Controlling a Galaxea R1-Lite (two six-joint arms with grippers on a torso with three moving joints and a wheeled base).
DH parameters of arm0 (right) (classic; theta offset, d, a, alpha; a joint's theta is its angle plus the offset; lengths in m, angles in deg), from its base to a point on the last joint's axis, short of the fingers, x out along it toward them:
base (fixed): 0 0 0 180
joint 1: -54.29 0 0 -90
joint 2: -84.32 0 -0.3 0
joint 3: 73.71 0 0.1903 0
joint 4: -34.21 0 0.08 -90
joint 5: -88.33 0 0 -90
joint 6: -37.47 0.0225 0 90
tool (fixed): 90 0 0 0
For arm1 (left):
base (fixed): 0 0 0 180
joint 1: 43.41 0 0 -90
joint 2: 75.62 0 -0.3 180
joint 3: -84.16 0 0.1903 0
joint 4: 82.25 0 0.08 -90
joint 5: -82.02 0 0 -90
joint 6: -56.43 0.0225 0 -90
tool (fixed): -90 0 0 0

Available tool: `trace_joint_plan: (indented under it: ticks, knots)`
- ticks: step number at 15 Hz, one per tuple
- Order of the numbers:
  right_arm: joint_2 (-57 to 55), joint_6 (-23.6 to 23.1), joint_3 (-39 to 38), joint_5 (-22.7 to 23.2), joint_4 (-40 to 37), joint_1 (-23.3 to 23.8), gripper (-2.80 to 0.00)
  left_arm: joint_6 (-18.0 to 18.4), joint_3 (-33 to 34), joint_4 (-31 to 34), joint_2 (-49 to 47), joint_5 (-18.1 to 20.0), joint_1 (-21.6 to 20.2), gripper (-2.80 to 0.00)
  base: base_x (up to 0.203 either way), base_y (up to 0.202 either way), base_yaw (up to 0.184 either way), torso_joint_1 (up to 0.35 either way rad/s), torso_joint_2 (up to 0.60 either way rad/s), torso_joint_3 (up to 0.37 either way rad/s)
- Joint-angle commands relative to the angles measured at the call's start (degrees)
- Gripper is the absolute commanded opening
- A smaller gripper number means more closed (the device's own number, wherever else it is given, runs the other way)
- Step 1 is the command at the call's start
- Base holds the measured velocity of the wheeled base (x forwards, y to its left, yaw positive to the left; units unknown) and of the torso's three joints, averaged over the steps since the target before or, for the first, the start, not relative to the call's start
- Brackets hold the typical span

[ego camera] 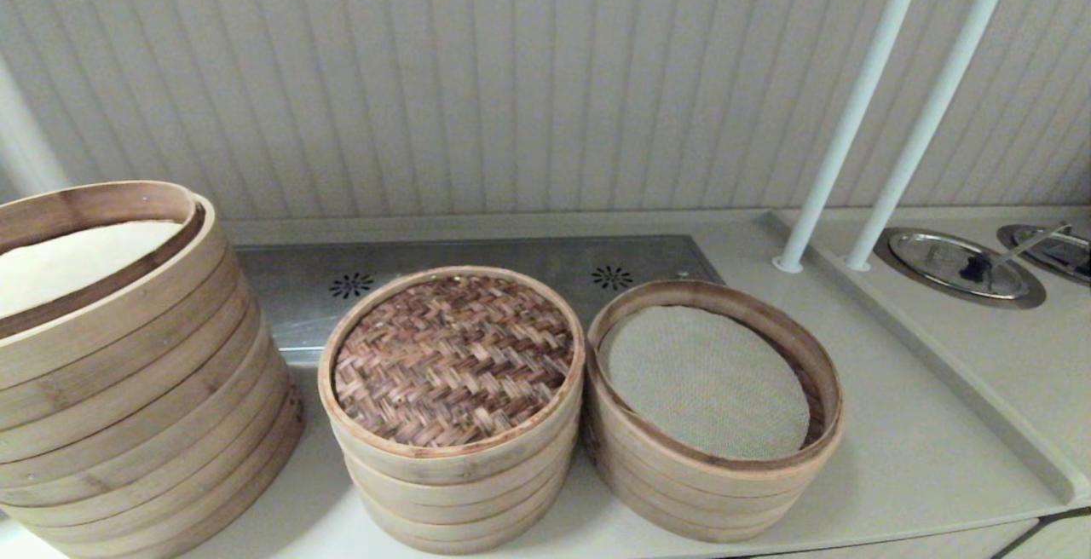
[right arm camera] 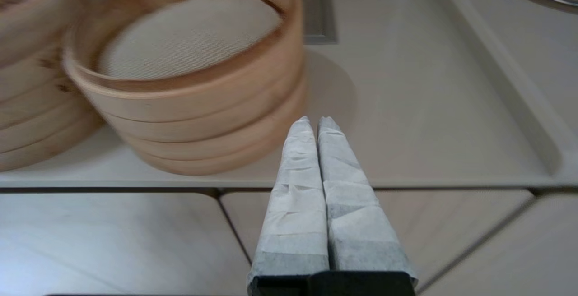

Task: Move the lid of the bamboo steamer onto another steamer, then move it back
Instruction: Pick up the steamer

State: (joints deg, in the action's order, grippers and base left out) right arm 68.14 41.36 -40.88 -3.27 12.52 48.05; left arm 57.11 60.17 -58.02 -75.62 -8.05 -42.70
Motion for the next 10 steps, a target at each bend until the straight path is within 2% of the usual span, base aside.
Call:
trace_joint_plan:
  ticks: [1, 3, 5, 8, 10]
  knots:
    - [1.62, -1.21, -1.04, 3.27, -0.99, 5.89, -2.8, 0.02, 0.01, 0.01, -0.09, -0.01, 0.0, -2.8, 0.0, 0.0, 0.0, 0.0, 0.0, 0.0]
    - [3.64, -4.84, -5.73, 5.4, -0.32, 7.3, -2.8, 0.02, 0.01, 0.01, -0.09, -0.01, 0.0, -2.8, 0.0, 0.0, 0.0, 0.0, 0.0, 0.0]
    - [7.99, -5.66, -8.03, 5.7, 1.39, 6.85, -2.8, 0.02, 0.01, 0.01, -0.09, -0.01, 0.0, -2.8, 0.0, 0.0, 0.0, 0.0, 0.0, 0.0]
    - [15.93, -6.26, -9.01, 2.88, -2.16, 6.6, -2.8, 0.02, 0.01, 0.01, -0.09, -0.01, 0.0, -2.8, 0.0, 0.0, 0.0, 0.0, 0.0, 0.0]
    - [15.74, -4.91, -9.56, 1.83, -1.54, 6.59, -2.8, 0.02, 0.01, 0.01, -0.09, -0.01, 0.0, -2.8, 0.0, 0.0, 0.0, 0.0, 0.0, 0.0]
